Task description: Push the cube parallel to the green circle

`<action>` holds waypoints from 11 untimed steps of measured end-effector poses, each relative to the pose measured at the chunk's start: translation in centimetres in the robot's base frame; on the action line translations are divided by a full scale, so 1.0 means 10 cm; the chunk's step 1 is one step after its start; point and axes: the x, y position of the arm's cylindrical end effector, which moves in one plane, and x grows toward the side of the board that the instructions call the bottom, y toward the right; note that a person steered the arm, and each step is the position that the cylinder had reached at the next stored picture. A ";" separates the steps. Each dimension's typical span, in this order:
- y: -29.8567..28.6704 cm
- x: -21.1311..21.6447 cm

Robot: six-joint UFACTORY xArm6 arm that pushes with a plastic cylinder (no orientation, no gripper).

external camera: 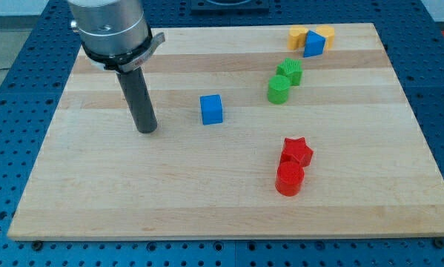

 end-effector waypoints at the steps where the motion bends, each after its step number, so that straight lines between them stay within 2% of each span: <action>1: -0.16 -0.17; 4: -0.18 -0.13; 6: 0.49 0.16; 7: 0.52 -0.16; 8: 0.99 -0.26; 9: 1.06 -0.25; 10: 1.12 0.10; 11: 1.40 0.12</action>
